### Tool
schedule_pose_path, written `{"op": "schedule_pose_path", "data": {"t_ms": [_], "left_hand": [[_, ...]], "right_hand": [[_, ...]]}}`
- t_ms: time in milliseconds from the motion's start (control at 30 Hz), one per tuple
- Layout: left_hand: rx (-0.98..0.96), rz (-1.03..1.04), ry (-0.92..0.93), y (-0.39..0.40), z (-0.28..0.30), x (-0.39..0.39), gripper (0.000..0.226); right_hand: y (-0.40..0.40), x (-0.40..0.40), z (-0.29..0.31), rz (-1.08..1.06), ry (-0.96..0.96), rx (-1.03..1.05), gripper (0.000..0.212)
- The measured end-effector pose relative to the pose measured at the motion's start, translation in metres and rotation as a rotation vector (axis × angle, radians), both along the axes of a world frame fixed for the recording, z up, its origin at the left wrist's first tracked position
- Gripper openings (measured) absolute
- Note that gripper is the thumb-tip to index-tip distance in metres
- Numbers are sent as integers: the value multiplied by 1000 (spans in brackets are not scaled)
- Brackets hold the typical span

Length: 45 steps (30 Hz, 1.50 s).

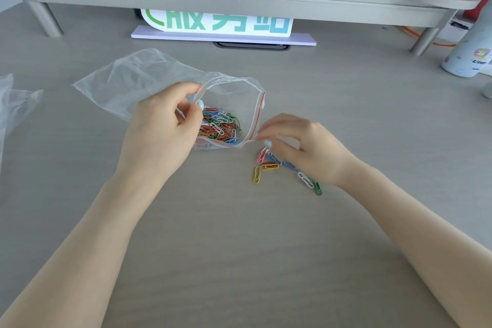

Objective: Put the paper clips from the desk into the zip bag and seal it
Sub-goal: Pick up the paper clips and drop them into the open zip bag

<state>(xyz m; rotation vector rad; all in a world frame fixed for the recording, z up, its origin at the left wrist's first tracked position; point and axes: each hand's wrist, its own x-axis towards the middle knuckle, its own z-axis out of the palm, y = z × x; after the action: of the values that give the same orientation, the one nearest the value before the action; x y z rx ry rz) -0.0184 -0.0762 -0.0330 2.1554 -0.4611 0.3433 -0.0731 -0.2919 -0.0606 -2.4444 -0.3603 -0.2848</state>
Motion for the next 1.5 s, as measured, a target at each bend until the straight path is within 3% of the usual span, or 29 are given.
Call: {"op": "schedule_pose_path", "data": {"t_ms": [100, 200, 300, 567, 733, 833, 933, 1033, 1333, 1500], "left_hand": [[0, 1, 9, -1, -1, -1, 26], [12, -1, 19, -2, -2, -1, 27], [11, -7, 25, -3, -3, -2, 26], [16, -11, 30, -3, -5, -1, 25], [14, -14, 30, -3, -6, -1, 24], [21, -9, 28, -3, -6, 0, 24], [23, -10, 33, -3, -7, 0, 24], [30, -13, 36, -3, -8, 0, 24], [49, -24, 24, -5, -9, -1, 25], [48, -13, 23, -7, -9, -1, 26]], "right_hand": [[-4, -13, -6, 181, 52, -197, 38], [0, -21, -12, 229, 178, -424, 47], [-1, -24, -13, 242, 224, -500, 50], [-30, -38, -20, 186, 138, -305, 48], [-38, -46, -17, 71, 142, -90, 31], [-51, -48, -9, 32, 157, -64, 51], [-67, -50, -5, -44, 259, -216, 78], [-71, -50, -10, -70, 341, -319, 88], [-54, -34, -16, -115, 232, -160, 57], [-52, -32, -16, -118, 226, -148, 55]]}}
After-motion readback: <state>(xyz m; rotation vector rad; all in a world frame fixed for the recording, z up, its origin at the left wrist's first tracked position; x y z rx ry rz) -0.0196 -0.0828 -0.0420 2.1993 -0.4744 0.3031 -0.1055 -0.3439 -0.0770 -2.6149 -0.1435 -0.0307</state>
